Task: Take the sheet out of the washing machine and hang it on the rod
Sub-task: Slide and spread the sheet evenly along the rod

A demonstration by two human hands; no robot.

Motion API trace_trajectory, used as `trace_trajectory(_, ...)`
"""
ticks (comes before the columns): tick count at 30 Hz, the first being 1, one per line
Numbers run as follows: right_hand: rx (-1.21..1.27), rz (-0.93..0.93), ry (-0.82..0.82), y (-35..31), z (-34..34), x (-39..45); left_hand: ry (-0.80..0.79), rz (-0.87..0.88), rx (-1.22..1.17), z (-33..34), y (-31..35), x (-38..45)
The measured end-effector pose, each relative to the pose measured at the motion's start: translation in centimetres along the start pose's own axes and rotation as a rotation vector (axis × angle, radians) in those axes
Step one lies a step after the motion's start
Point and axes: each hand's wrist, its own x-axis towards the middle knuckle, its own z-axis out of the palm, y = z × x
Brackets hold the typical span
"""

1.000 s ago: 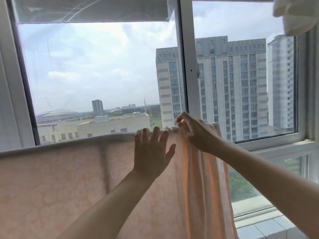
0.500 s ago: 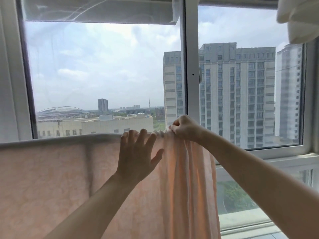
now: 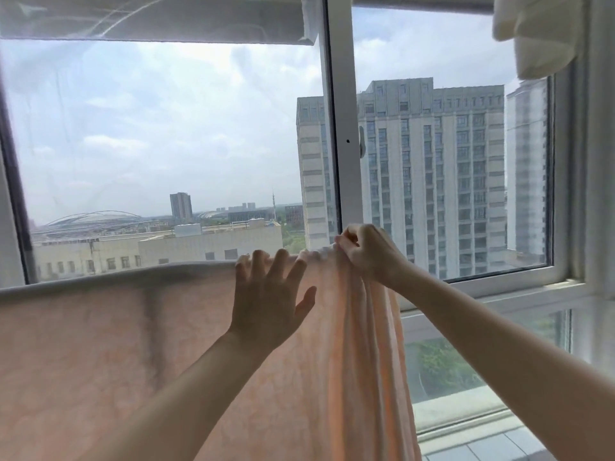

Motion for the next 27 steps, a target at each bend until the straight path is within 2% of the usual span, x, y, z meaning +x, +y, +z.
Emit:
trace_trajectory(7,0.023,-0.005,-0.023,2.9,-1.6,-1.6,0.059,-0.037,-0.076,1.0,1.9,1.2)
trace_trajectory(14,-0.204,-0.136,0.168,3.5,-2.4,-1.3,0.054,-0.044,-0.101,1.3,1.9,1.3)
trace_trajectory(18,-0.26,0.045,0.298,5.5,-4.9,-0.6,0.037,-0.044,-0.106,1.3,1.3,1.0)
trace_trajectory(20,-0.325,0.165,0.183,6.5,-5.6,-0.8,0.036,-0.043,-0.106,1.2,1.1,0.9)
trace_trajectory(22,-0.361,0.178,0.062,6.6,-5.4,-1.3,0.034,-0.041,-0.116,1.3,0.9,0.9)
trace_trajectory(27,-0.202,-0.055,-0.037,3.5,-3.6,-1.5,0.055,-0.042,-0.124,1.6,1.1,1.0)
